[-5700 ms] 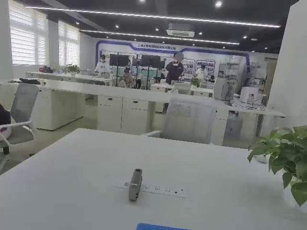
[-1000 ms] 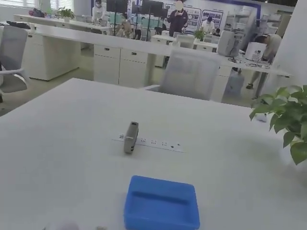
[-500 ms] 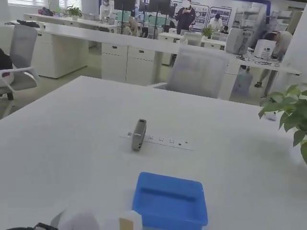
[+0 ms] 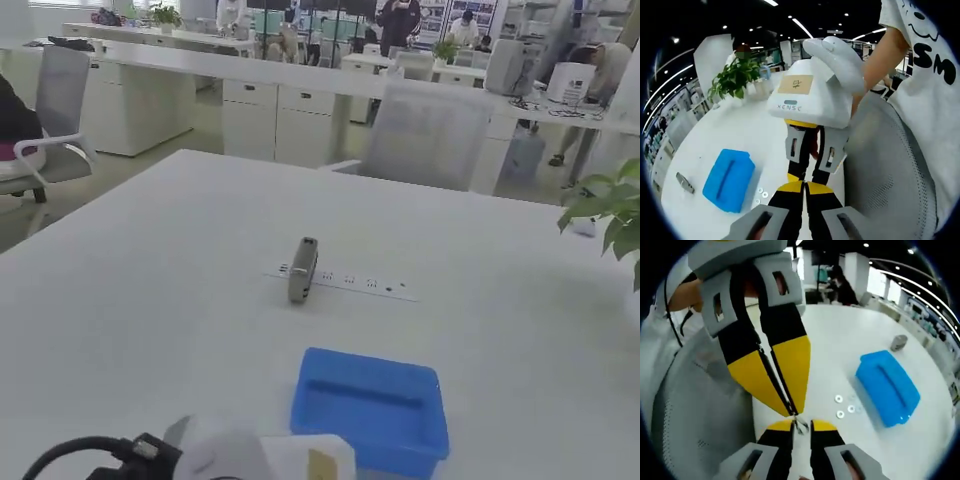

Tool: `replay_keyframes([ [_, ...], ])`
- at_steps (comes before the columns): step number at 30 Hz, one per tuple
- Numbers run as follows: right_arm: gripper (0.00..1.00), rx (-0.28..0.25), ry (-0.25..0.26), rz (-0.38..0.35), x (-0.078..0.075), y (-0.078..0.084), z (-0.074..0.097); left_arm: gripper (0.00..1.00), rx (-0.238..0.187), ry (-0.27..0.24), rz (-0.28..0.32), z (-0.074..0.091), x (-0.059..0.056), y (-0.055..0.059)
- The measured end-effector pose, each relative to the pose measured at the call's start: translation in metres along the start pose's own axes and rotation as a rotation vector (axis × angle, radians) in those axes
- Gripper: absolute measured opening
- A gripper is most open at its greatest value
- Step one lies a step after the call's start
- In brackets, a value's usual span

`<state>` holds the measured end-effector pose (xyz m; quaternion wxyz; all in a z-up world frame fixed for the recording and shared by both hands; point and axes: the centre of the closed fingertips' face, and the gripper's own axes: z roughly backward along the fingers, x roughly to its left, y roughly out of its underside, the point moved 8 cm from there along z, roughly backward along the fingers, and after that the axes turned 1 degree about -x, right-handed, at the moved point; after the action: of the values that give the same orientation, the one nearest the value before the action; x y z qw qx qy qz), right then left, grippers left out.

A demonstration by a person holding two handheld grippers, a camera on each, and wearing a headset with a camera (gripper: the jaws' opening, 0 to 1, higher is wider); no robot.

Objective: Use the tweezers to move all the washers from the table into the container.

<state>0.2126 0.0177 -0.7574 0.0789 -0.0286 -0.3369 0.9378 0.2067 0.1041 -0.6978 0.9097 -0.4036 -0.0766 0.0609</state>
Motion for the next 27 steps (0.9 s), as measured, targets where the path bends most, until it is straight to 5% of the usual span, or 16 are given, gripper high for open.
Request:
replay_keyframes([
  [7, 0.04, -0.009, 0.014, -0.007, 0.001, 0.002, 0.003, 0.0, -0.015, -0.043, 0.03, -0.005, -0.003, -0.002],
  [11, 0.02, -0.012, 0.036, -0.001, 0.002, 0.002, 0.002, 0.09, -0.037, -0.116, 0.177, -0.003, -0.007, 0.008],
  [13, 0.01, -0.011, 0.035, -0.026, 0.001, 0.001, 0.003, 0.12, -0.082, -0.18, 0.261, 0.004, -0.007, 0.012],
  [17, 0.01, -0.046, 0.05, -0.097, -0.006, -0.002, 0.007, 0.23, -0.149, -0.404, 0.451, 0.031, -0.004, 0.029],
  [22, 0.02, -0.089, 0.064, -0.159, -0.02, -0.013, 0.014, 0.43, -0.125, -0.647, 0.458, 0.057, -0.01, 0.051],
  [27, 0.02, -0.124, 0.087, -0.211, -0.037, -0.022, 0.012, 0.69, -0.155, -0.793, 0.54, 0.064, -0.014, 0.062],
])
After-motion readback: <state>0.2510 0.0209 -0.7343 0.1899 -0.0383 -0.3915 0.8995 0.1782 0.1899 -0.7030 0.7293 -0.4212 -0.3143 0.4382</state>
